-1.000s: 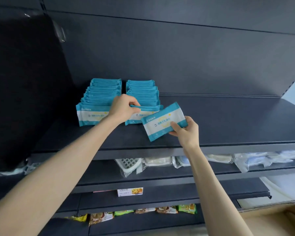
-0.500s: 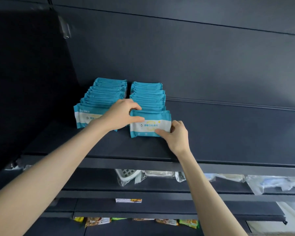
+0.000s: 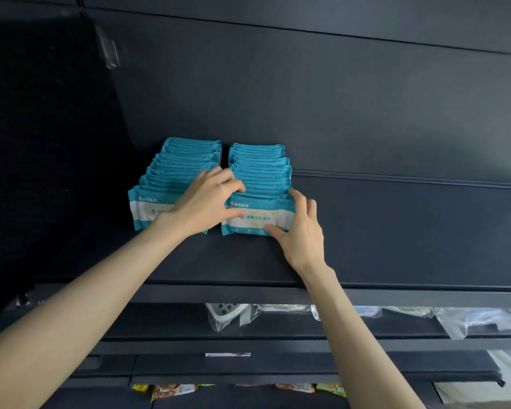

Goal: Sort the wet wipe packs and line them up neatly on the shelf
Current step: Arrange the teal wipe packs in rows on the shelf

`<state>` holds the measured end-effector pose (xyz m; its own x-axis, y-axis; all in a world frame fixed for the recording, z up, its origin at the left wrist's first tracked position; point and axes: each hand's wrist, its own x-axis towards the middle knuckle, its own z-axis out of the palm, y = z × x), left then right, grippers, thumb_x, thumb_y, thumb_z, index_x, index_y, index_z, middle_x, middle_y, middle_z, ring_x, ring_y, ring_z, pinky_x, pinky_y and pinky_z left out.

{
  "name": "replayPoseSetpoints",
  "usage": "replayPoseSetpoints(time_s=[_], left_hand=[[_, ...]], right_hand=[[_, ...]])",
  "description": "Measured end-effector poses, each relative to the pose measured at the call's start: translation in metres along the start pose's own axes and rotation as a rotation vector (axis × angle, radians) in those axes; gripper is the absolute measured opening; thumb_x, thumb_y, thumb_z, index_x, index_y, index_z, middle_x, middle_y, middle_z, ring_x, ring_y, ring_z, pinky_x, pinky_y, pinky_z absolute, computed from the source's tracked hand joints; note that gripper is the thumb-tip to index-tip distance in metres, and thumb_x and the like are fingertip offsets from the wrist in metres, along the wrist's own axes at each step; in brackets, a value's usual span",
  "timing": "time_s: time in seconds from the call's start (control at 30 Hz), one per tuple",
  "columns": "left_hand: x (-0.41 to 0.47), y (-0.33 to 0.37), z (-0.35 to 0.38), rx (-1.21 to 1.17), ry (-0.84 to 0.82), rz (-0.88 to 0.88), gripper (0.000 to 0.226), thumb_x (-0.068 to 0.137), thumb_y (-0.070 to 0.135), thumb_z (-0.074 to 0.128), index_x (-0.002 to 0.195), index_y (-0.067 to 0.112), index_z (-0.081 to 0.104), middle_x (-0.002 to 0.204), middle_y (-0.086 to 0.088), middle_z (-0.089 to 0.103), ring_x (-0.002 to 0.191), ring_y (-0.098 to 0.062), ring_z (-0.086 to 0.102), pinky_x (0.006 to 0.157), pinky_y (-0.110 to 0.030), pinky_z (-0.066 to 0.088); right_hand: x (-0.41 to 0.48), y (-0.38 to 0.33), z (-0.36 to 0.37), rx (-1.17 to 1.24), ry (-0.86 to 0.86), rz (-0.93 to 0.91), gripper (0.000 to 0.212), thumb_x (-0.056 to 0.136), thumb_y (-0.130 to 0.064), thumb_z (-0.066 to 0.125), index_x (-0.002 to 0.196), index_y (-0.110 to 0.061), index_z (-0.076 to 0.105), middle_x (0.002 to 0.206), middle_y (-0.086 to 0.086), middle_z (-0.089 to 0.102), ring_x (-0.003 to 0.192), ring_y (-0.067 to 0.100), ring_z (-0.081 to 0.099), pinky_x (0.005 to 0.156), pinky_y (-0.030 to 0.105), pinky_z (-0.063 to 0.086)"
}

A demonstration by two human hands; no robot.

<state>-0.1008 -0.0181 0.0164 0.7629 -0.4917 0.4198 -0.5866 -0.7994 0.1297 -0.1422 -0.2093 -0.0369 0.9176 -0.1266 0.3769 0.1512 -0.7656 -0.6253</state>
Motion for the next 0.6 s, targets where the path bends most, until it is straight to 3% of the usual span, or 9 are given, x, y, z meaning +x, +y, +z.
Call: replayPoseSetpoints(time_s=[0.1, 0.2, 0.27, 0.47, 0.6], left_hand=[[-0.001, -0.002, 0.000, 0.107, -0.047, 0.040, 0.063, 0.081, 0.046, 0.068, 0.132, 0.013, 0.052, 0.131, -0.002, 0.049, 0.123, -0.020, 0.040, 0.100, -0.034, 0.024], [-0.001, -0.003, 0.004, 0.204, -0.153, 0.055, 0.075, 0.087, 0.052, 0.057, 0.147, 0.017, 0.030, 0.154, 0.001, 0.029, 0.142, -0.016, 0.022, 0.112, -0.032, 0.008], [0.001, -0.002, 0.004, 0.247, -0.187, 0.052, 0.075, 0.089, 0.054, 0.051, 0.149, 0.018, 0.025, 0.157, 0.002, 0.022, 0.145, -0.014, 0.016, 0.114, -0.031, 0.001], [0.005, -0.001, -0.003, 0.245, -0.250, 0.057, 0.074, 0.089, 0.053, 0.053, 0.149, 0.020, 0.025, 0.156, 0.002, 0.023, 0.143, -0.015, 0.018, 0.116, -0.033, 0.000], [0.013, -0.004, -0.015, 0.132, -0.303, 0.026, 0.079, 0.085, 0.056, 0.058, 0.149, 0.021, 0.027, 0.156, 0.002, 0.021, 0.143, -0.018, 0.016, 0.116, -0.032, 0.003]], right_hand=[[0.000, 0.003, 0.001, -0.019, 0.007, -0.031, 0.083, 0.079, -0.032, 0.075, 0.145, -0.021, 0.026, 0.137, -0.001, 0.037, 0.120, 0.023, 0.045, 0.086, 0.040, 0.048], [-0.001, 0.003, 0.001, -0.015, -0.032, -0.043, 0.089, 0.082, -0.034, 0.072, 0.151, -0.025, 0.015, 0.151, -0.005, 0.031, 0.130, 0.022, 0.038, 0.100, 0.039, 0.041], [0.001, 0.003, 0.001, -0.029, -0.051, -0.036, 0.088, 0.084, -0.035, 0.070, 0.151, -0.025, 0.015, 0.152, -0.006, 0.031, 0.132, 0.022, 0.037, 0.102, 0.040, 0.039], [0.001, 0.005, -0.005, 0.021, -0.057, -0.031, 0.087, 0.082, -0.039, 0.070, 0.150, -0.027, 0.018, 0.152, -0.003, 0.032, 0.135, 0.024, 0.034, 0.107, 0.043, 0.036], [0.008, 0.003, -0.015, 0.107, -0.028, -0.022, 0.070, 0.087, -0.039, 0.065, 0.146, -0.021, 0.033, 0.151, -0.002, 0.034, 0.137, 0.019, 0.032, 0.109, 0.032, 0.031]])
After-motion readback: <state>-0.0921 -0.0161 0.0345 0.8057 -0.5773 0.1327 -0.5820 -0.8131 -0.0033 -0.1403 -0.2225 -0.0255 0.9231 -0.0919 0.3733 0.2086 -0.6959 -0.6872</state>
